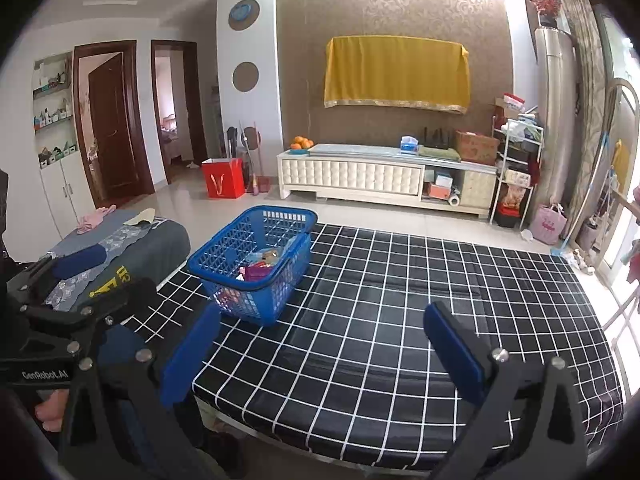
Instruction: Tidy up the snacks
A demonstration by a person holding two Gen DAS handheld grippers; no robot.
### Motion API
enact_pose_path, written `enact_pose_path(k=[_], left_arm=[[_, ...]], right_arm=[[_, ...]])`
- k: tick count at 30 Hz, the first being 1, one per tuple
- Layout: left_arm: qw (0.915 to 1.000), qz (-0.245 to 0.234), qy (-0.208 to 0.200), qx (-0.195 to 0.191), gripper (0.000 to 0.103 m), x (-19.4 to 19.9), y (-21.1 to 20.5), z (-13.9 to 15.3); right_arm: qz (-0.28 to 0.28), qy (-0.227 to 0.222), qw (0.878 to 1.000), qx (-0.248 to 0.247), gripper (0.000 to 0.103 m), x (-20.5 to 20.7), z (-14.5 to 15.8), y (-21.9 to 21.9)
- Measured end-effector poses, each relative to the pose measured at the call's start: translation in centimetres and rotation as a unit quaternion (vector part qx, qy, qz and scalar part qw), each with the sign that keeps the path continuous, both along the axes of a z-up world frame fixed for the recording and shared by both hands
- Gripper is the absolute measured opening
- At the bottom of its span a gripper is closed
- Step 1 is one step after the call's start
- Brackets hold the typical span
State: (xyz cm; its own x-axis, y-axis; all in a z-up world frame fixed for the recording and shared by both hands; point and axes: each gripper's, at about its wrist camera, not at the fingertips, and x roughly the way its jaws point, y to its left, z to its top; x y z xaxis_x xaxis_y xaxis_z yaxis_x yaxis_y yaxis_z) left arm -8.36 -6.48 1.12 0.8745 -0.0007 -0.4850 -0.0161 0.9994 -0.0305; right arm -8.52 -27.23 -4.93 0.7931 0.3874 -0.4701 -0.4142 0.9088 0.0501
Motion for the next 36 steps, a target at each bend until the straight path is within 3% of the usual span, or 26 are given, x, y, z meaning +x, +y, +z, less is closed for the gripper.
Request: enact_pose_path(k=[27,36], left_arm=[[0.9999,-0.013,0.001,-0.001,0.103,-0.1,-0.6,-0.2],[0.9997,-0.019,-0.002,0.015,0.103,-0.2,-1.4,0.1]], right_arm=[[-0.005,0.002,1.000,0.005,0.103,-0.1,0.0,-0.5],[-0.010,0.003,1.000,0.003,0.103,-0.2,0.0,-0.6]])
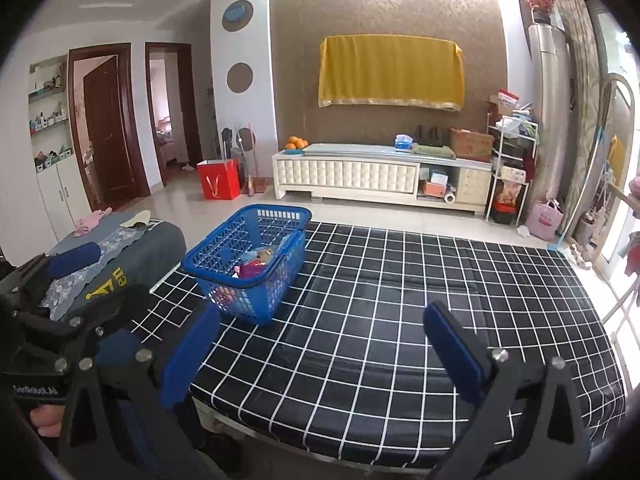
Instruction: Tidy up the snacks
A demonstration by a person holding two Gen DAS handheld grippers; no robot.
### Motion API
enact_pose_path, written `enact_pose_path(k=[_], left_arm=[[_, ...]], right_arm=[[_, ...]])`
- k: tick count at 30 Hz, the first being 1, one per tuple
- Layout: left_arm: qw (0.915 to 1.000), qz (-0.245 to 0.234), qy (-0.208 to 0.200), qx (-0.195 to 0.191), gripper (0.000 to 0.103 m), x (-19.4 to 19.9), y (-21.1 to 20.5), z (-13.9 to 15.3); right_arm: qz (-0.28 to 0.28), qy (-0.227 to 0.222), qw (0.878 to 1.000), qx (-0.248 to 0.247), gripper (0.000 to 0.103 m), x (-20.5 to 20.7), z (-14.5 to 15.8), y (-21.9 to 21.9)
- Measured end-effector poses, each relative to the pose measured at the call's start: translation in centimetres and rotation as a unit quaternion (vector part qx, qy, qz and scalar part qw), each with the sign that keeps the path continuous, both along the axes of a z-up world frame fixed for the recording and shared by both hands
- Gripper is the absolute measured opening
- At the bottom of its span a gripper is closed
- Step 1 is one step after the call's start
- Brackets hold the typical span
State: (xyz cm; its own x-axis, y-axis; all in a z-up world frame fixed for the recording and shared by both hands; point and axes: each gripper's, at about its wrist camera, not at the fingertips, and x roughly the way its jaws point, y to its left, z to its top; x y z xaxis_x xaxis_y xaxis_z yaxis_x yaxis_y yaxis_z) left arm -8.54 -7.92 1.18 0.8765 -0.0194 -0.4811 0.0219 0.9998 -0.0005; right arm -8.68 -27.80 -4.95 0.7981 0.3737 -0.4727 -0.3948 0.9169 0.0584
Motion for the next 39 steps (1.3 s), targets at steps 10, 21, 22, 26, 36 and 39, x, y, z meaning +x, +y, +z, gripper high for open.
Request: enact_pose_path(k=[10,21,22,26,36,39], left_arm=[[1.0000,0.004,0.000,0.001,0.103,0.06,0.23,0.02],[1.0000,0.001,0.006,-0.004,0.103,0.20,0.29,-0.18],[1.0000,0.001,0.006,-0.004,0.103,0.23,0.26,-0.21],[0.9999,0.002,0.007,-0.009,0.103,0.13,0.35,-0.32],[0.9999,0.003,0.010,-0.012,0.103,0.34,0.68,-0.38],[0.9999,0.003,0.011,-0.011,0.103,0.32,0.67,-0.39]], right_arm=[[-0.001,0.000,1.000,0.001,0.103,-0.18,0.08,-0.11],[-0.003,0.004,1.000,0.002,0.103,-0.14,0.13,-0.34],[-0.003,0.004,1.000,0.002,0.103,-0.14,0.15,-0.36],[-0.002,0.006,1.000,0.002,0.103,-0.16,0.08,-0.36],[-0.004,0.007,1.000,0.000,0.103,-0.04,-0.15,-0.18],[-0.004,0.008,1.000,0.000,0.103,-0.03,-0.14,-0.19]])
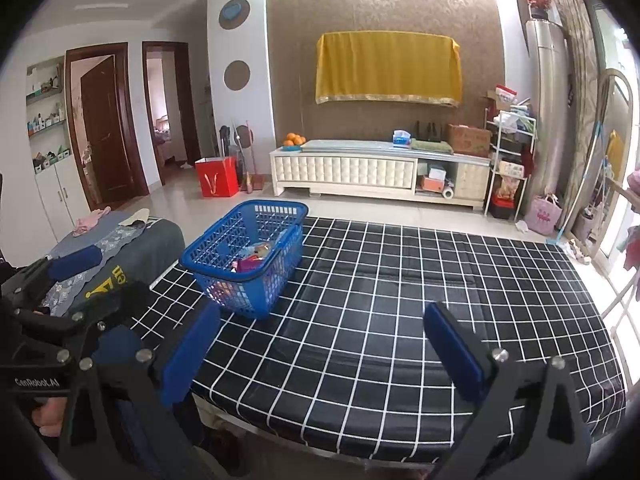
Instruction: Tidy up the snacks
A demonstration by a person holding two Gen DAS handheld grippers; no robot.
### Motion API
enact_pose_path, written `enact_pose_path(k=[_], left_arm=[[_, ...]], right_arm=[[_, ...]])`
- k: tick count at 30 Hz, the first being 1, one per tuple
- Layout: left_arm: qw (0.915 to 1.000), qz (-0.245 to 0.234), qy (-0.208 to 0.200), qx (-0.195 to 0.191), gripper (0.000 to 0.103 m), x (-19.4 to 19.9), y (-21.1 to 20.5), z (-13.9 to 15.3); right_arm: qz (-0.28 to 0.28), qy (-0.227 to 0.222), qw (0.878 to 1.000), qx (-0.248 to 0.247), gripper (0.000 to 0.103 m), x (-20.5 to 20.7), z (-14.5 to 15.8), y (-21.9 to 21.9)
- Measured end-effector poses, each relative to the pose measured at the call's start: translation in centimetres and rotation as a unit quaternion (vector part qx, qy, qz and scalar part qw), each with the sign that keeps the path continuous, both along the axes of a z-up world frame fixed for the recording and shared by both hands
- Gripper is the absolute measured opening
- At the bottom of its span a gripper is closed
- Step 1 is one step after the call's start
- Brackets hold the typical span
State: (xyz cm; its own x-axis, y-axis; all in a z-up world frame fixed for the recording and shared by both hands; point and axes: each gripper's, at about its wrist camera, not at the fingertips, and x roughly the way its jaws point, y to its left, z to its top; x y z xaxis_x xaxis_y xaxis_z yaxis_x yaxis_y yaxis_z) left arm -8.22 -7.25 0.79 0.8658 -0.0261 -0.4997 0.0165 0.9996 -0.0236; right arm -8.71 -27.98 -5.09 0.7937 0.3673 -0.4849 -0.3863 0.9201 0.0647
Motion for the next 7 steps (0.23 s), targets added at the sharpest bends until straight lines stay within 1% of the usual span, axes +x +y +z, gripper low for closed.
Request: enact_pose_path(k=[3,7], left_arm=[[0.9999,0.011,-0.001,0.005,0.103,0.02,0.12,0.04],[0.9999,0.012,0.001,0.002,0.103,0.14,0.24,-0.01]], right_arm=[[0.002,0.000,1.000,0.002,0.103,-0.01,-0.11,-0.08],[0.005,0.000,1.000,0.002,0.103,-0.09,-0.22,0.03]])
